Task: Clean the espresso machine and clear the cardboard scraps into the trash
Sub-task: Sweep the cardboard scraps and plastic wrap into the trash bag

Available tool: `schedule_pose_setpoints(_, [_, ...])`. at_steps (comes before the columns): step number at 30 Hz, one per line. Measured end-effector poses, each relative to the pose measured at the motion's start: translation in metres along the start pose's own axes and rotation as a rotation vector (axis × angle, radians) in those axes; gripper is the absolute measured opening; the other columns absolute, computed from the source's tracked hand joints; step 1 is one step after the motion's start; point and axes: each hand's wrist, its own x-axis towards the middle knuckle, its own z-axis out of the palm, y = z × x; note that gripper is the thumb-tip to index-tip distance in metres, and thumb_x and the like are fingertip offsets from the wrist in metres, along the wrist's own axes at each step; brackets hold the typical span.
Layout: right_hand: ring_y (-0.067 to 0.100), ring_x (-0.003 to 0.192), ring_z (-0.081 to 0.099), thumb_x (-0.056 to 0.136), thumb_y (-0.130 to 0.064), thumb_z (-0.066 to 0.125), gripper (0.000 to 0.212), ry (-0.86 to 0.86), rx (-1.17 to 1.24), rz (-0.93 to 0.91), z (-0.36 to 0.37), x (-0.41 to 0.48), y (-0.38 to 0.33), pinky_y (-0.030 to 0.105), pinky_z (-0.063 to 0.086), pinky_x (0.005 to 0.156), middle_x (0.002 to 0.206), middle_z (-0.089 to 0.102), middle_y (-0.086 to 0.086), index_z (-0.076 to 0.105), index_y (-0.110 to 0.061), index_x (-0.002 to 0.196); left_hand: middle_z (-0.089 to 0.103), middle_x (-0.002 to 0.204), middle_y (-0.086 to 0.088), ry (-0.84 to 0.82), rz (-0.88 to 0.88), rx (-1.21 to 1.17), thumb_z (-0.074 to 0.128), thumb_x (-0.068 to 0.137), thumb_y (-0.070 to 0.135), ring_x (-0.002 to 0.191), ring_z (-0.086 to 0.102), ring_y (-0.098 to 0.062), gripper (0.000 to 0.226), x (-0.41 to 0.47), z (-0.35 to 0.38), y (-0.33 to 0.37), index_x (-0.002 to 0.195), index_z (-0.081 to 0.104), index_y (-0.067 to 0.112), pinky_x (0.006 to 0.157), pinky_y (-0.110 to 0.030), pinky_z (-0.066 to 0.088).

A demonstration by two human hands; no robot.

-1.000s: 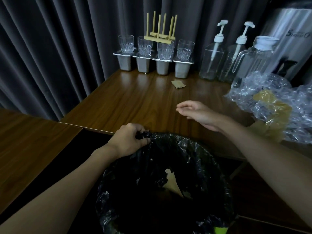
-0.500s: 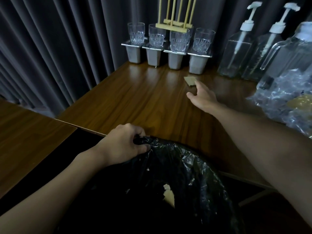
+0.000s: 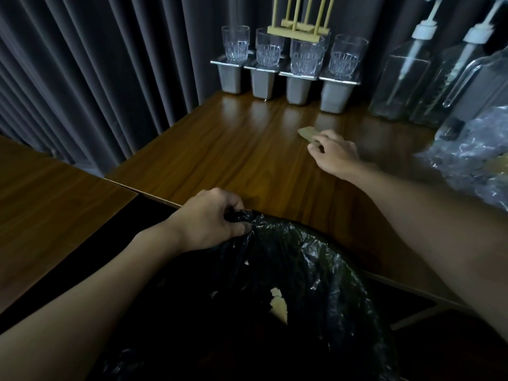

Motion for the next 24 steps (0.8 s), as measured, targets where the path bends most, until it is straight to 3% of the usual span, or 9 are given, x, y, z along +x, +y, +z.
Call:
schedule_pose_setpoints(4, [0.023, 0.122, 0.041, 0.1, -0.039, 0.037, 0.03, 0.079, 0.059, -0.057, -0.001, -0.03, -0.006, 0.041, 0.027, 0.101, 0.13, 0.045, 0.001, 0.058, -0.023, 0.114, 0.067, 0.078, 0.004, 0.011, 0.016, -0.013, 0.075, 0.084, 0.039, 0.073, 0.063, -0.009, 0.018, -0.001, 0.001, -0.002, 0.083, 0.066, 0.023, 0.061, -0.028, 0.046])
schedule_pose_setpoints(8, [0.03, 0.112, 0.045, 0.096, -0.034, 0.053, 0.011, 0.151, 0.087, 0.037, -0.005, -0.065, -0.013, 0.037, 0.031, 0.09, 0.119, 0.051, 0.007, 0.052, -0.024, 0.091, 0.068, 0.077, 0.002, 0.029, 0.04, -0.025, 0.074, 0.085, 0.038, 0.073, 0.065, -0.013, 0.019, -0.003, 0.005, -0.005, 0.081, 0.065, 0.022, 0.064, -0.032, 0.049])
schedule_pose_setpoints(11, [0.027, 0.11, 0.047, 0.089, -0.026, 0.064, 0.018, 0.068, 0.233, 0.119, -0.015, -0.091, -0.022, 0.036, 0.04, 0.086, 0.121, 0.048, 0.006, 0.051, -0.024, 0.101, 0.068, 0.079, 0.001, 0.008, 0.058, -0.056, 0.073, 0.087, 0.037, 0.072, 0.065, -0.015, 0.018, -0.006, 0.006, -0.007, 0.083, 0.063, 0.022, 0.063, -0.033, 0.051])
schedule_pose_setpoints(14, [0.021, 0.103, 0.047, 0.084, -0.004, 0.064, 0.041, 0.026, 0.473, 0.226, -0.032, -0.127, -0.028, 0.026, 0.044, 0.061, 0.12, 0.042, 0.005, 0.044, -0.019, 0.117, 0.066, 0.079, 0.0, -0.033, 0.092, -0.071, 0.069, 0.091, 0.034, 0.07, 0.064, -0.016, 0.016, -0.009, 0.004, -0.005, 0.087, 0.061, 0.022, 0.061, -0.032, 0.048])
schedule_pose_setpoints(15, [0.02, 0.103, 0.048, 0.085, -0.001, 0.062, 0.042, 0.016, 0.531, 0.245, -0.038, -0.14, -0.029, 0.025, 0.043, 0.06, 0.119, 0.045, 0.004, 0.046, -0.018, 0.12, 0.066, 0.08, 0.0, -0.046, 0.107, -0.059, 0.068, 0.092, 0.033, 0.07, 0.063, -0.016, 0.015, -0.009, 0.003, -0.003, 0.088, 0.06, 0.021, 0.061, -0.032, 0.047])
schedule_pose_setpoints(20, [0.02, 0.096, 0.065, 0.092, -0.005, 0.058, 0.021, -0.006, 0.857, 0.242, -0.082, -0.21, -0.031, 0.037, 0.055, 0.079, 0.106, 0.067, 0.01, 0.063, -0.013, 0.111, 0.066, 0.084, -0.004, -0.057, 0.131, -0.022, 0.064, 0.095, 0.034, 0.071, 0.063, -0.017, 0.017, -0.015, 0.003, 0.009, 0.096, 0.06, 0.017, 0.057, -0.031, 0.042])
schedule_pose_setpoints(22, [0.019, 0.096, 0.068, 0.093, -0.006, 0.06, 0.017, -0.108, 0.992, 0.165, -0.107, -0.239, -0.037, 0.035, 0.055, 0.086, 0.104, 0.07, 0.012, 0.065, -0.015, 0.107, 0.067, 0.085, -0.006, -0.044, 0.131, -0.029, 0.064, 0.094, 0.034, 0.072, 0.063, -0.019, 0.02, -0.015, 0.005, 0.021, 0.097, 0.06, 0.015, 0.056, -0.031, 0.043])
schedule_pose_setpoints(24, [0.015, 0.103, 0.067, 0.093, -0.011, 0.062, 0.019, -0.23, 0.959, 0.077, -0.126, -0.261, -0.041, 0.03, 0.052, 0.093, 0.108, 0.07, 0.008, 0.065, -0.015, 0.111, 0.067, 0.084, -0.006, -0.035, 0.134, -0.043, 0.066, 0.094, 0.034, 0.073, 0.064, -0.02, 0.019, -0.014, 0.009, 0.037, 0.092, 0.061, 0.016, 0.056, -0.031, 0.044])
